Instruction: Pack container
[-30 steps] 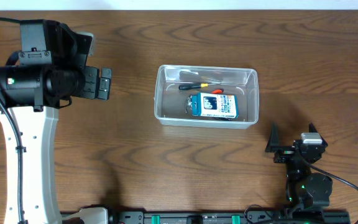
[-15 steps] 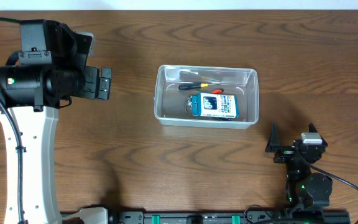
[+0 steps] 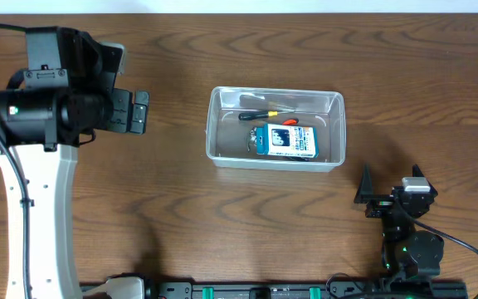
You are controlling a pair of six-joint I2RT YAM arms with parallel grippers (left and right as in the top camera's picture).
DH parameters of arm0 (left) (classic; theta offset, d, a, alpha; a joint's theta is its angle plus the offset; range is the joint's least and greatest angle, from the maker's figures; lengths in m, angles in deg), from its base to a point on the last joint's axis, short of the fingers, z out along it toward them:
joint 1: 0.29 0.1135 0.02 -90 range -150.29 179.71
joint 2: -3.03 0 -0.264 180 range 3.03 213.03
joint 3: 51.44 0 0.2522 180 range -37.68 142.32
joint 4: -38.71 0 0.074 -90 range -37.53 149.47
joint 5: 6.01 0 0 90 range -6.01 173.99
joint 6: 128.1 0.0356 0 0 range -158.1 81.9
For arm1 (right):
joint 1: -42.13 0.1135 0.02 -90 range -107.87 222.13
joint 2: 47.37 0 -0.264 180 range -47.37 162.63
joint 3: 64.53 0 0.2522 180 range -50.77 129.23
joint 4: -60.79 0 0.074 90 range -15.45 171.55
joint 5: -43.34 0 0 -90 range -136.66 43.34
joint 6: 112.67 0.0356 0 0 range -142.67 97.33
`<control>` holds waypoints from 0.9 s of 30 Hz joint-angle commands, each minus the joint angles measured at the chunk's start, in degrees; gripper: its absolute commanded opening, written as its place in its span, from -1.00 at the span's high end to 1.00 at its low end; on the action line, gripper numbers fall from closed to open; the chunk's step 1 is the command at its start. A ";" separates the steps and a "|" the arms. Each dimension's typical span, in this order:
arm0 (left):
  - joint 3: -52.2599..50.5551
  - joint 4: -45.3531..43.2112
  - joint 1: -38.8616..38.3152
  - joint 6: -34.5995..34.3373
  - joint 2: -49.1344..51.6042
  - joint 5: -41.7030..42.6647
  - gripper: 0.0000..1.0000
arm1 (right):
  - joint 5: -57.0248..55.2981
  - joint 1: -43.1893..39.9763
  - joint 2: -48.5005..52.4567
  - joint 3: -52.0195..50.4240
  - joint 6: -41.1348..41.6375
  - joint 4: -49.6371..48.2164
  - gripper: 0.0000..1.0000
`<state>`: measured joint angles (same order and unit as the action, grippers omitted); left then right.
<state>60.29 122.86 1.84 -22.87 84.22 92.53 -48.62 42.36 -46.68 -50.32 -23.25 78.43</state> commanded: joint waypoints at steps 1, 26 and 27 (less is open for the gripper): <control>0.35 0.00 -0.24 -0.31 -4.76 -0.66 -0.96 | -0.81 -0.57 -0.37 -0.13 0.94 0.20 -0.99; -0.24 4.59 -0.22 -0.33 -35.19 8.94 -0.96 | -0.79 -0.57 -0.37 -0.13 0.94 0.20 -0.99; -0.68 2.49 -0.22 -0.33 -35.32 10.51 -0.96 | -0.79 -0.57 -0.37 -0.13 0.94 0.20 -0.99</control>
<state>60.46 128.13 1.84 -22.89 48.65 96.90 -48.64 42.36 -46.68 -50.32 -23.25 78.41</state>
